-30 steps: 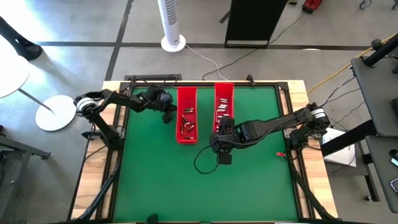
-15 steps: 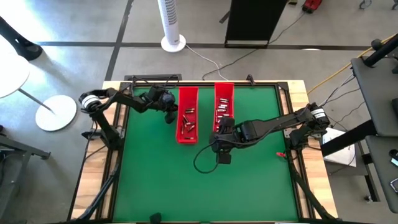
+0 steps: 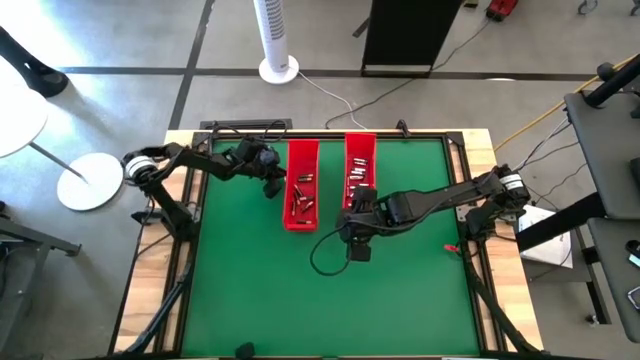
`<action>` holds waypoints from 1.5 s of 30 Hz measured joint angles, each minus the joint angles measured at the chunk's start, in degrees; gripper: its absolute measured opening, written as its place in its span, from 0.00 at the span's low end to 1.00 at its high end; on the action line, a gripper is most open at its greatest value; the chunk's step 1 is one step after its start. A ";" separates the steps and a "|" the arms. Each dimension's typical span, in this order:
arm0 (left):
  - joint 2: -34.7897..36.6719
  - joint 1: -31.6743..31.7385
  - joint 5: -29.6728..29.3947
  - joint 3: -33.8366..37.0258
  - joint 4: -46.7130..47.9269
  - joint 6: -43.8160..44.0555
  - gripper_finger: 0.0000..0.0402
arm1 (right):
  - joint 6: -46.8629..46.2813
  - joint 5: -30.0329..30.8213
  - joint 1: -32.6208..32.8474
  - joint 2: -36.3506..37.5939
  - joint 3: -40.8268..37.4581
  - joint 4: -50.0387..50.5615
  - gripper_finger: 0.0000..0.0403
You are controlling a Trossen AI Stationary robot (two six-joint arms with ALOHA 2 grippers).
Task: Sort batteries
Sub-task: Put the silver battery into the right red bin
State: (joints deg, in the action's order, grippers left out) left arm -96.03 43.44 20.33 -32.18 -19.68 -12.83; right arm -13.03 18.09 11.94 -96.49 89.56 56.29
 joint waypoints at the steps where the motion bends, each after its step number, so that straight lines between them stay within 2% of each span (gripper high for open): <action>1: 0.97 0.00 -0.87 0.04 1.49 0.02 0.00 | 0.02 0.02 0.00 0.00 0.00 0.00 0.57; 8: 9.85 0.00 -5.31 0.65 11.16 2.21 0.00 | 0.14 0.02 0.02 -0.01 0.00 0.00 0.59; 10: 12.32 0.00 -6.57 1.48 11.58 5.01 0.00 | 0.14 0.11 0.02 -0.02 0.00 -0.02 0.60; 14: 15.16 0.00 -13.44 2.99 9.76 11.83 0.01 | 0.15 1.43 0.02 -0.02 0.00 -0.01 0.59; 17: 14.84 0.00 -14.99 3.64 9.64 15.01 0.08 | 0.14 1.60 0.02 -0.02 -0.05 -0.06 0.59; 20: 13.10 -0.10 -16.31 3.77 9.54 19.18 0.19 | 0.08 1.62 0.02 -0.04 -0.07 -0.11 0.60; 24: 10.39 -0.20 -18.71 3.84 9.57 20.43 0.34 | -0.03 1.62 0.02 -0.09 -0.07 -0.20 0.61; 28: 9.26 -0.32 -19.36 3.84 9.15 21.17 0.42 | -0.03 1.60 0.02 -0.09 -0.07 -0.17 0.61; 45: 9.45 -1.36 -20.17 5.63 8.42 24.44 0.39 | -0.03 1.60 0.02 -0.09 -0.09 -0.46 0.60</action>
State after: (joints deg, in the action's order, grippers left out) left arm -86.58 42.08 0.16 -26.55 -11.26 11.61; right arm -13.06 19.68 11.97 -96.57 89.47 55.83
